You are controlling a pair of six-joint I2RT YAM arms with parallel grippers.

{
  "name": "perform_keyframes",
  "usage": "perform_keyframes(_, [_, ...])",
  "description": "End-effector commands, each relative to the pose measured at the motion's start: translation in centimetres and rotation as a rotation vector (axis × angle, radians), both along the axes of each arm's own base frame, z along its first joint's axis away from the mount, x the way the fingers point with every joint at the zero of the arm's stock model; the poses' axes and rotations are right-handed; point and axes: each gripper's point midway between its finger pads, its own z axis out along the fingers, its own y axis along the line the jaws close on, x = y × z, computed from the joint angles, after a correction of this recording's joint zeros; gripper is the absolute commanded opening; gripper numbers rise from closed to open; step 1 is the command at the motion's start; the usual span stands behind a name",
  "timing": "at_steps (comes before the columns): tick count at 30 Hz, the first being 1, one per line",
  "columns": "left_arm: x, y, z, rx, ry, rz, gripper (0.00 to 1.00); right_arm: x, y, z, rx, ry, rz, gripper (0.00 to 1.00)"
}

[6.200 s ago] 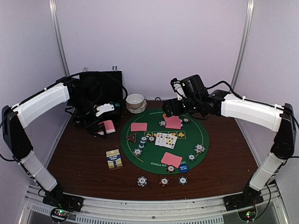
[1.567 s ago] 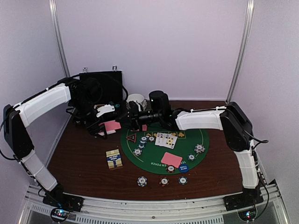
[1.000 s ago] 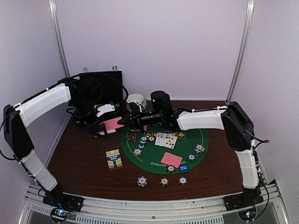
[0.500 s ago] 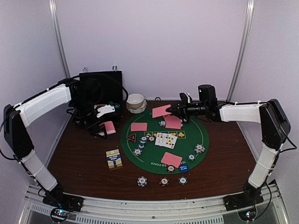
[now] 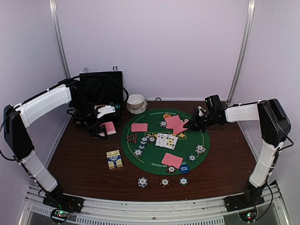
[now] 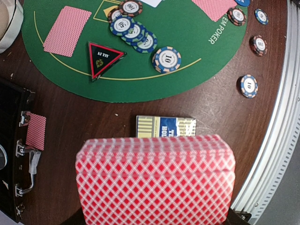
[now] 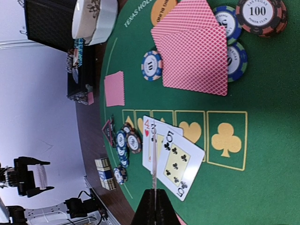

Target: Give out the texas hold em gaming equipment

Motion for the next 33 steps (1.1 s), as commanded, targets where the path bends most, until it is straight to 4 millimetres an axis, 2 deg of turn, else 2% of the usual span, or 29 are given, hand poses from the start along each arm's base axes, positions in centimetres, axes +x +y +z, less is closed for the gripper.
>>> perform_keyframes(1, [0.0, -0.4, 1.5, -0.039, -0.047, -0.012, 0.0, 1.1, -1.0, -2.8, -0.106, -0.004, -0.001, 0.0])
perform_keyframes(5, [0.0, -0.4, 1.5, -0.039, -0.047, -0.012, 0.0, 1.7, -1.2, -3.8, -0.132, -0.007, -0.006, 0.0])
perform_keyframes(10, [0.0, -0.3, 1.6, -0.039, -0.049, -0.012, 0.0, 1.5, -1.5, -5.0, -0.168, 0.008, 0.002, 0.0])
perform_keyframes(15, [0.0, -0.4, 1.7, -0.042, -0.05, -0.014, 0.0, 0.7, -2.6, -5.4, -0.249, 0.027, 0.016, 0.25])
perform_keyframes(20, [-0.1, -0.5, 1.7, -0.048, -0.047, -0.016, 0.0, 0.8, -3.6, -3.6, -0.316, -0.008, -0.002, 0.48])
perform_keyframes(24, [0.0, -0.6, 1.9, -0.051, -0.05, -0.014, 0.0, 1.2, -3.4, -0.5, -0.328, -0.067, -0.023, 0.52])
perform_keyframes(26, [0.1, -0.6, 1.9, -0.053, -0.049, -0.014, 0.0, 1.1, -2.4, 1.7, -0.323, -0.107, -0.019, 0.55])
perform_keyframes(28, [0.1, -0.7, 2.0, -0.056, -0.047, -0.013, 0.0, 0.8, -0.2, 3.9, -0.275, -0.147, -0.005, 0.59])
perform_keyframes(31, [0.2, -0.9, 1.9, -0.061, -0.04, -0.01, 0.0, -0.2, 4.5, 7.4, -0.177, -0.213, 0.04, 0.65])
perform_keyframes(33, [0.3, -1.0, 1.9, -0.065, -0.035, -0.006, 0.0, -1.5, 8.5, 9.2, -0.09, -0.239, 0.088, 0.68])
